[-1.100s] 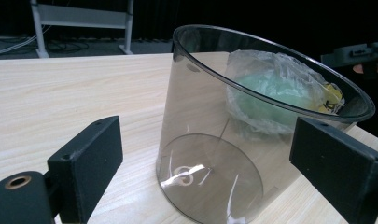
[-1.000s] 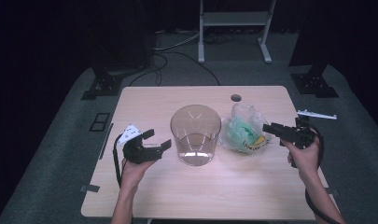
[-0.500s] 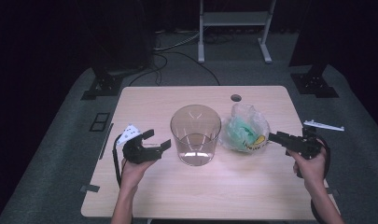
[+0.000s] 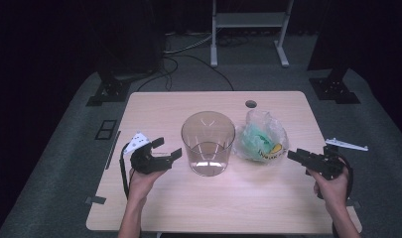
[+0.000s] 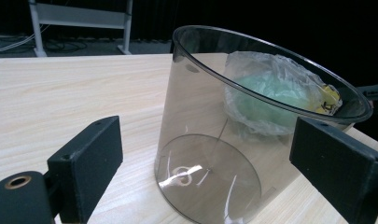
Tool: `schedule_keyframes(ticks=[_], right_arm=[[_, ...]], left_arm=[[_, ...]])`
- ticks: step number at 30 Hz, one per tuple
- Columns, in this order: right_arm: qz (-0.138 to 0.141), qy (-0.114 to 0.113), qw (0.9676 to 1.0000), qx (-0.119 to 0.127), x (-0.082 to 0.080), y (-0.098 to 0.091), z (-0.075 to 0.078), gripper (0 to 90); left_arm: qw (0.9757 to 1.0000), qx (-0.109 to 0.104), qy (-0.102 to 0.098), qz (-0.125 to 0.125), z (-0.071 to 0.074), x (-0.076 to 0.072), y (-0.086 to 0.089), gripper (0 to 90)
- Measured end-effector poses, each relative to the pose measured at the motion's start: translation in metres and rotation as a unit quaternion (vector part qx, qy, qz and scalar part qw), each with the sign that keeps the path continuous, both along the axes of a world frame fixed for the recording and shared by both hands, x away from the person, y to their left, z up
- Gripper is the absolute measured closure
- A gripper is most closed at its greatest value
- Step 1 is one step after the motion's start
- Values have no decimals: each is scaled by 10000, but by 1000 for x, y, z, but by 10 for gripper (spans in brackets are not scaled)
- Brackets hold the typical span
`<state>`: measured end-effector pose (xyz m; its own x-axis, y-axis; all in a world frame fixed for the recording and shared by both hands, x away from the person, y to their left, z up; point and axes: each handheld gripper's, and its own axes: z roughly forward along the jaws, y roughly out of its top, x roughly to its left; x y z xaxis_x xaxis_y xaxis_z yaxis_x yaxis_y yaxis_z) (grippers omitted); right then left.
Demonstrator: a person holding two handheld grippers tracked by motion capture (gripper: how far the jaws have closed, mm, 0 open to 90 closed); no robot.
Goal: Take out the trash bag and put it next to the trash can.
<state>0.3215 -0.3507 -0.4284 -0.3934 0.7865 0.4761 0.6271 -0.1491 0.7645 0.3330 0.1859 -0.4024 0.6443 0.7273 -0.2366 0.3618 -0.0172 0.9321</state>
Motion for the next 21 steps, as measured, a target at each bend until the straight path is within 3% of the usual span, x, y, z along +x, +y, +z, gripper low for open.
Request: schedule_keyframes(ticks=[10, 21], right_arm=[[-38, -41, 10000, -56, -17, -2, -12, 405], [-395, -324, 9975, 483, -46, -7, -33, 405]], left_arm=[[10000, -26, 5, -5, 0, 0, 0, 82], [10000, -28, 34, -26, -1, 0, -2, 82]])
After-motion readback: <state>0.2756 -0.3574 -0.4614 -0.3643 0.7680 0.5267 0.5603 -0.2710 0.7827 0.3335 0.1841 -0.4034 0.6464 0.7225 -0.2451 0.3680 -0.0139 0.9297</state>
